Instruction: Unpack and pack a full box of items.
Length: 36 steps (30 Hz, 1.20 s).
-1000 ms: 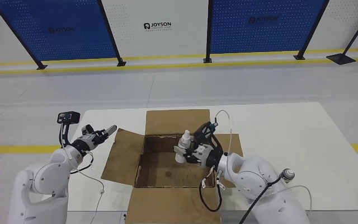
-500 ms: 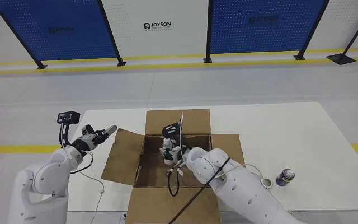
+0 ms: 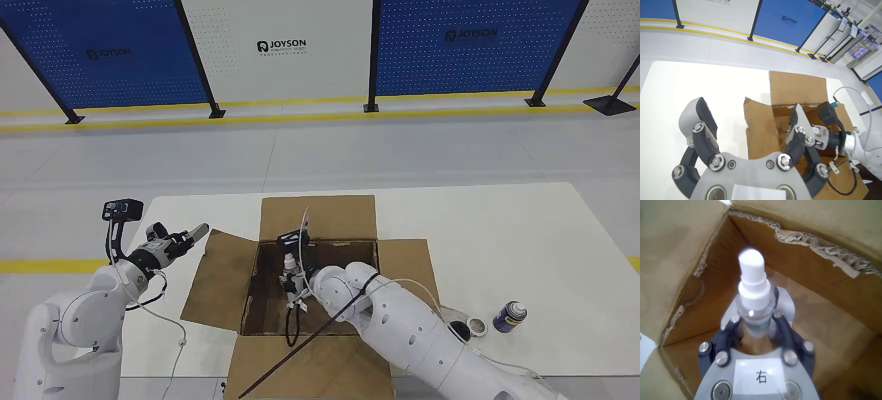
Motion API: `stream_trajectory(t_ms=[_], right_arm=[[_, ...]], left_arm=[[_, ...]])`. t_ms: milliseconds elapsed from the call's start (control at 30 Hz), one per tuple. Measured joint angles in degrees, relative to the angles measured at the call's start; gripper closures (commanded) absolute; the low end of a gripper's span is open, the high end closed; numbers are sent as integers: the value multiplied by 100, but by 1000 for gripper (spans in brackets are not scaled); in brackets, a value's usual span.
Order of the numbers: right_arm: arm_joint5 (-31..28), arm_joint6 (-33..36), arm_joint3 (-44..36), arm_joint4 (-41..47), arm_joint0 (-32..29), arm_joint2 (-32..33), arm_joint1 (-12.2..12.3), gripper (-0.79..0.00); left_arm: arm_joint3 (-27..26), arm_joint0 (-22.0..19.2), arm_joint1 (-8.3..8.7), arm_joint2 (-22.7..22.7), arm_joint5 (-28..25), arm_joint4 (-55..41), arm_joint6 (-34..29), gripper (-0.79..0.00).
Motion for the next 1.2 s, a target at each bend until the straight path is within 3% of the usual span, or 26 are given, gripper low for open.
stream_trajectory(t_ms=[67, 100, 167, 200, 767, 1000, 1200], right_arm=[[-47, -8, 126, 45, 7, -15, -52, -58], [-62, -16, 172, 59, 9, -20, -73, -179], [-94, -35, 260, 60, 12, -37, -116, -483], [-97, -33, 290, 37, 15, -50, -133, -785], [-228, 109, 118, -382, -106, 176, -152, -785], [-472, 245, -680, -971, -193, 509, 46, -785], [-667, 735, -1999, -1597, -527, 1165, 368, -785]], left_arm=[[0, 0, 0, 0, 0, 0, 0, -785], [0, 0, 0, 0, 0, 0, 0, -785], [0, 0, 0, 0, 0, 0, 0, -785], [0, 0, 0, 0, 0, 0, 0, -785], [0, 0, 0, 0, 0, 0, 0, -785], [0, 0, 0, 0, 0, 0, 0, -785], [0, 0, 0, 0, 0, 0, 0, -785]])
